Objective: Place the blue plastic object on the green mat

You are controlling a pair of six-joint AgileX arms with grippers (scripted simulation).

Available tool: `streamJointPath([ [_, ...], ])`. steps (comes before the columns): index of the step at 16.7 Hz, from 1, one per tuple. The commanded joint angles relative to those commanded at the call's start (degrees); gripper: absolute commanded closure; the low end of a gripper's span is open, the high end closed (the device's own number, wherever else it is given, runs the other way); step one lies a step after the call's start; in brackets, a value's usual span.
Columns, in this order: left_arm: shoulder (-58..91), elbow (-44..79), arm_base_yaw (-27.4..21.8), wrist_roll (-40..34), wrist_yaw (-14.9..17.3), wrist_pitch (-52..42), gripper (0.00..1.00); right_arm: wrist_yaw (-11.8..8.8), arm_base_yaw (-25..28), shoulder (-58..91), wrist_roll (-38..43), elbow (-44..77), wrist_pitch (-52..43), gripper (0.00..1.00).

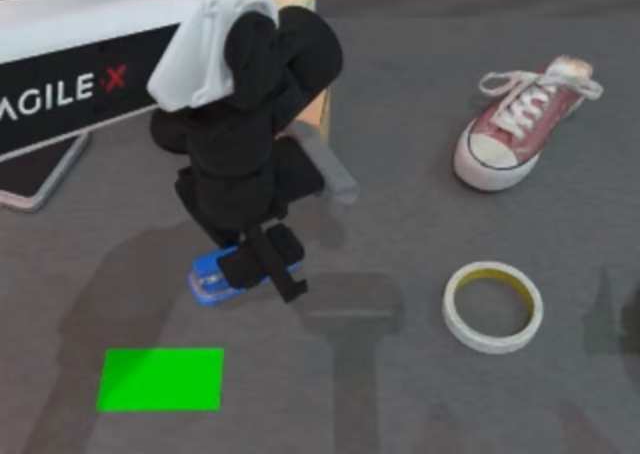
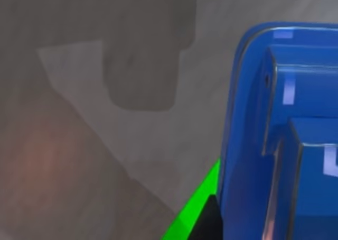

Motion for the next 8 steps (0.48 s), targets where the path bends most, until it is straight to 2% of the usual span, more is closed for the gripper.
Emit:
streamJointPath([
  [4, -1.9, -1.6, 0.8, -17.7, -2.1, -2.8, 1.00, 0.0, 0.0, 0.0, 0.0, 0.0, 0.0, 0.00],
  [8, -4.3, -4.9, 2.3, -44.1, -3.8, -5.5, 1.00, 0.0, 0.0, 0.0, 0.0, 0.0, 0.0, 0.00],
])
